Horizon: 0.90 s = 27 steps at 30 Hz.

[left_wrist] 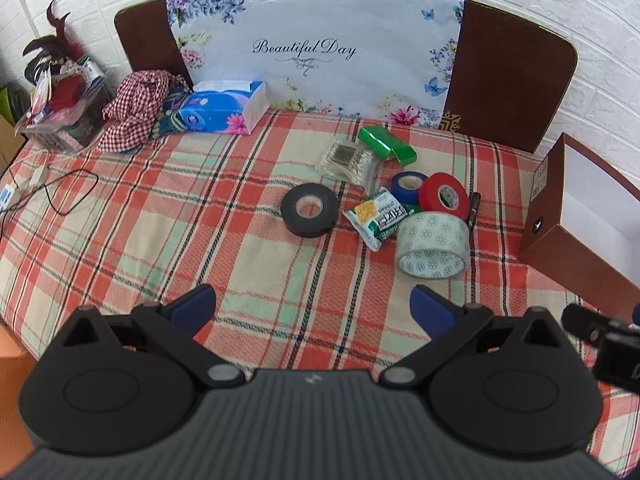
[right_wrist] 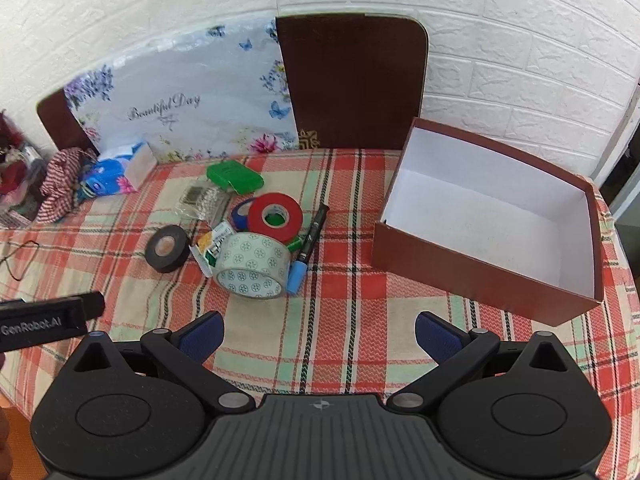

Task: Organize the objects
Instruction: 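Move the right tool toward the clear patterned tape roll, then grasp the clear patterned tape roll with the right tool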

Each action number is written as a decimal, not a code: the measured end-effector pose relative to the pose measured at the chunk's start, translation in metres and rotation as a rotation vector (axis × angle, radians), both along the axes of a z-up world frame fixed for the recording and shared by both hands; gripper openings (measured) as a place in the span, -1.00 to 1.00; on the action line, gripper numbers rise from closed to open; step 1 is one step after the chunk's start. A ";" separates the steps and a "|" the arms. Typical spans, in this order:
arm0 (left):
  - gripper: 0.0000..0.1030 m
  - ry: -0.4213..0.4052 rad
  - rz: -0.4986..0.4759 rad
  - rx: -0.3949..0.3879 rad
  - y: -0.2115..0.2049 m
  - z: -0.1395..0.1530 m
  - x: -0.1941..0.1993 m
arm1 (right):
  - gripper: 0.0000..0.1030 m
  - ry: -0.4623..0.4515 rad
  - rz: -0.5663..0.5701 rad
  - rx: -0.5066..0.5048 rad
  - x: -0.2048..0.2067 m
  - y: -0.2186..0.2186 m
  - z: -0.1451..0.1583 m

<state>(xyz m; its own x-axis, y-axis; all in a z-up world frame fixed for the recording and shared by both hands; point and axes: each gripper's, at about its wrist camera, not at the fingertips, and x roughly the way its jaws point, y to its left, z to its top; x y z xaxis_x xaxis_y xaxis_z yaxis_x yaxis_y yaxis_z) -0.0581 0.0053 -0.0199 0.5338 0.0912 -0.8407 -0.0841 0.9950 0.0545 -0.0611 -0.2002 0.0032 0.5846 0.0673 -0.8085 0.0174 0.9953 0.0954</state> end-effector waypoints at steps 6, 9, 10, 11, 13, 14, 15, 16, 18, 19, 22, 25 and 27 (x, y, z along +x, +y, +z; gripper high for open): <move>1.00 -0.184 0.110 -0.025 0.021 0.012 -0.054 | 0.98 -0.564 0.076 0.094 -0.058 -0.016 0.046; 1.00 0.003 0.145 -0.121 0.035 -0.012 -0.063 | 0.96 -0.437 0.089 0.113 -0.042 -0.010 0.016; 1.00 0.101 0.135 -0.189 0.042 -0.025 -0.057 | 0.91 -0.356 0.089 0.094 -0.032 -0.005 0.004; 1.00 0.183 0.114 -0.275 0.049 -0.037 -0.048 | 0.82 -0.315 0.090 0.083 -0.025 -0.001 -0.006; 0.98 0.247 0.064 -0.415 0.060 -0.053 -0.032 | 0.81 -0.292 0.102 0.047 -0.013 0.009 -0.016; 0.95 0.248 0.030 -0.429 0.061 -0.055 -0.022 | 0.81 -0.277 0.113 0.021 -0.007 0.015 -0.020; 0.86 0.234 -0.008 -0.425 0.062 -0.055 -0.011 | 0.80 -0.254 0.125 0.003 -0.003 0.021 -0.024; 0.85 0.209 -0.053 -0.413 0.060 -0.053 0.002 | 0.74 -0.225 0.132 -0.013 0.003 0.027 -0.029; 0.85 0.133 -0.145 -0.391 0.057 -0.051 0.029 | 0.59 -0.191 0.155 -0.059 0.003 0.038 -0.041; 0.82 0.093 -0.197 -0.380 0.053 -0.051 0.043 | 0.55 -0.187 0.180 -0.103 0.004 0.045 -0.048; 0.40 0.004 -0.367 -0.294 0.026 -0.062 0.087 | 0.15 -0.167 0.259 -0.267 0.012 0.064 -0.076; 0.36 -0.083 -0.598 -0.117 -0.011 -0.083 0.106 | -0.15 -0.121 0.262 -0.284 0.038 0.065 -0.103; 0.29 -0.078 -0.691 -0.045 -0.029 -0.096 0.111 | -0.22 -0.101 0.270 -0.255 0.056 0.065 -0.115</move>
